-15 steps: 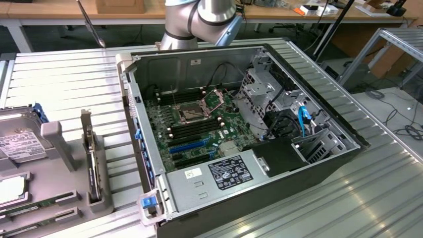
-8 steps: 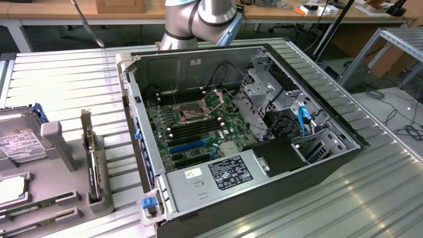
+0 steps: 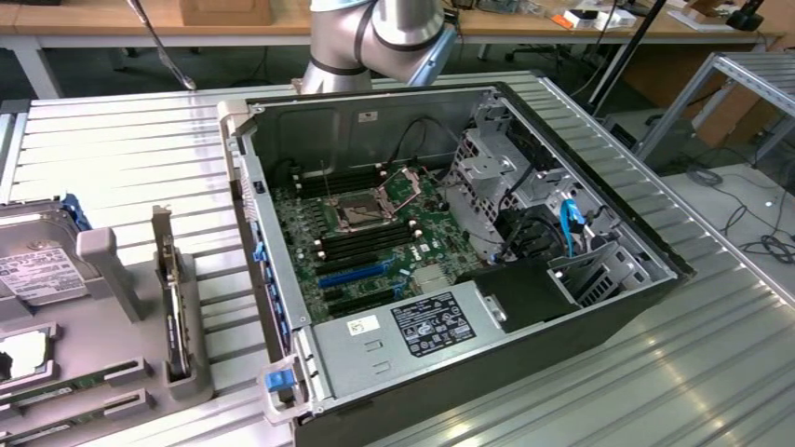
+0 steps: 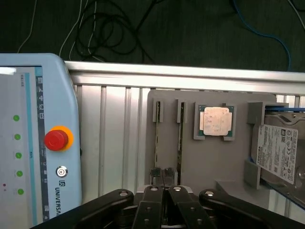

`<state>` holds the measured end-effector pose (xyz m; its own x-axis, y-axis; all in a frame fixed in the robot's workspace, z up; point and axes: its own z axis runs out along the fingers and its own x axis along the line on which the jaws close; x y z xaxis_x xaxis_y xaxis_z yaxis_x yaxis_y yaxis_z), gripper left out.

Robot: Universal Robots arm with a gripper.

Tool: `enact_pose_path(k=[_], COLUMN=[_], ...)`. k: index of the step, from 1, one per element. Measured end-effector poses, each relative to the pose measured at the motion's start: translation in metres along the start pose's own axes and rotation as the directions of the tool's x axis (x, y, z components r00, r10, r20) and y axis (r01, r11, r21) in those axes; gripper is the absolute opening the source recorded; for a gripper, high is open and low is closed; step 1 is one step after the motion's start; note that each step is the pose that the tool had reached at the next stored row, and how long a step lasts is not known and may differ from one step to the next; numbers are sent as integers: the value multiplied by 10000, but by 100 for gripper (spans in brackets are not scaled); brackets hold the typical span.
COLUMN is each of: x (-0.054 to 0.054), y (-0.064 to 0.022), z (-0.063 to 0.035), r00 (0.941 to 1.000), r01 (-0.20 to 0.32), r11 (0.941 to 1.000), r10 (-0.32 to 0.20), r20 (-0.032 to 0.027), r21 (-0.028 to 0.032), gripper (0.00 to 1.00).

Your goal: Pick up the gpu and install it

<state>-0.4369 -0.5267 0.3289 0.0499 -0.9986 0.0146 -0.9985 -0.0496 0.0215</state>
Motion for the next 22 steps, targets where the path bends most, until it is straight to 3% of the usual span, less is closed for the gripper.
enact_pose_path(k=[22], x=[71], y=[-8], z=[558], r00=[10000], r01=[67], r11=[10000], r10=[-67], r20=[-2], r21=[-1], gripper=[10])
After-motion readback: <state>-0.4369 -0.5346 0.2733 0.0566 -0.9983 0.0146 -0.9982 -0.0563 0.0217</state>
